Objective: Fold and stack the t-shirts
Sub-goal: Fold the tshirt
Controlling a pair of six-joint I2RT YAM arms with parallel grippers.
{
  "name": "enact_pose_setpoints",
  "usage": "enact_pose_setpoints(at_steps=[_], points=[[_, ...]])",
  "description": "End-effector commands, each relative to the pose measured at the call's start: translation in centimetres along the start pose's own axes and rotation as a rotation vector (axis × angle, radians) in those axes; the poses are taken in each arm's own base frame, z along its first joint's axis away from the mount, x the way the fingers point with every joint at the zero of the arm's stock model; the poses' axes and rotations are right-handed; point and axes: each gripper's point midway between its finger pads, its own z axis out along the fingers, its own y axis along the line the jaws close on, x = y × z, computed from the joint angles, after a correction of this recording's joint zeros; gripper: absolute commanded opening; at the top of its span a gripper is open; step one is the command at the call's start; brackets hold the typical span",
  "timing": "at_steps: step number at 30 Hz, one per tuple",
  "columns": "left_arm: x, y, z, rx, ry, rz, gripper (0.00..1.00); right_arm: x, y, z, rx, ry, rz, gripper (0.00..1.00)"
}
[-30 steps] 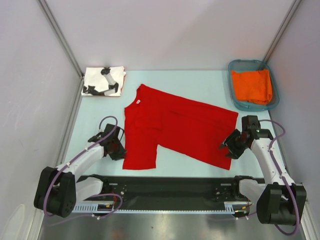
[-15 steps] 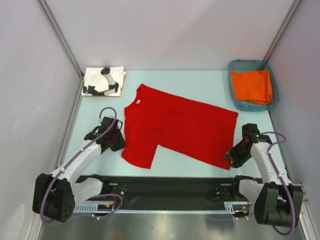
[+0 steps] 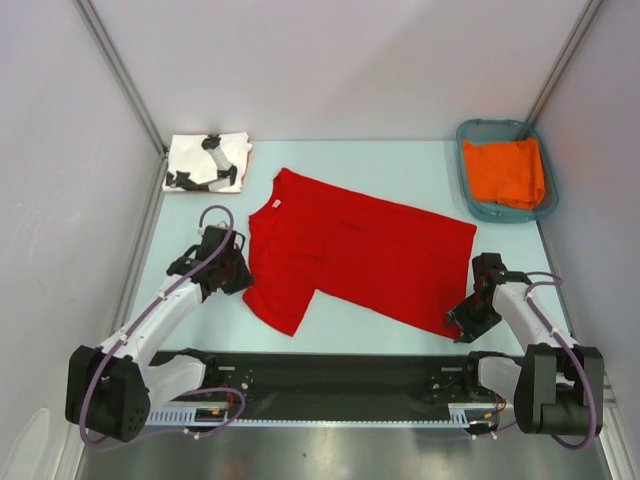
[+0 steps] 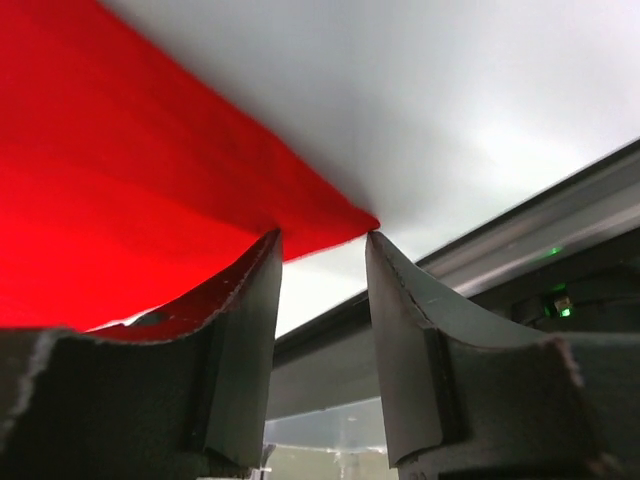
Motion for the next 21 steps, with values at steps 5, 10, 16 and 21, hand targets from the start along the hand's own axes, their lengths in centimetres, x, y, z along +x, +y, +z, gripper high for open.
enact_pose_setpoints(at_steps=[5,10,16,21], points=[[-1.3,-2.0,-1.1,0.071,-0.030,0.017,0.00,-1.5,-0.2,1.0,0.005,-0.095,0.044,0.39],[-1.5,-2.2,-1.5,0.083,-0.049,-0.003,0.00,-1.4,-0.5,1.4,0.009,-0.096,0.046,0.22],[-1.6,-2.4,-2.2,0.110,-0.071,-0.008,0.00,-1.0,-0.1,1.0,-0.014,-0.081,0.028,0.15],[-2.7,-3.2,-3.4,0.146,-0.117,0.009,0.00,-1.2,0.6,-0.2,-0.031,-0.074,-0.013,0.05]])
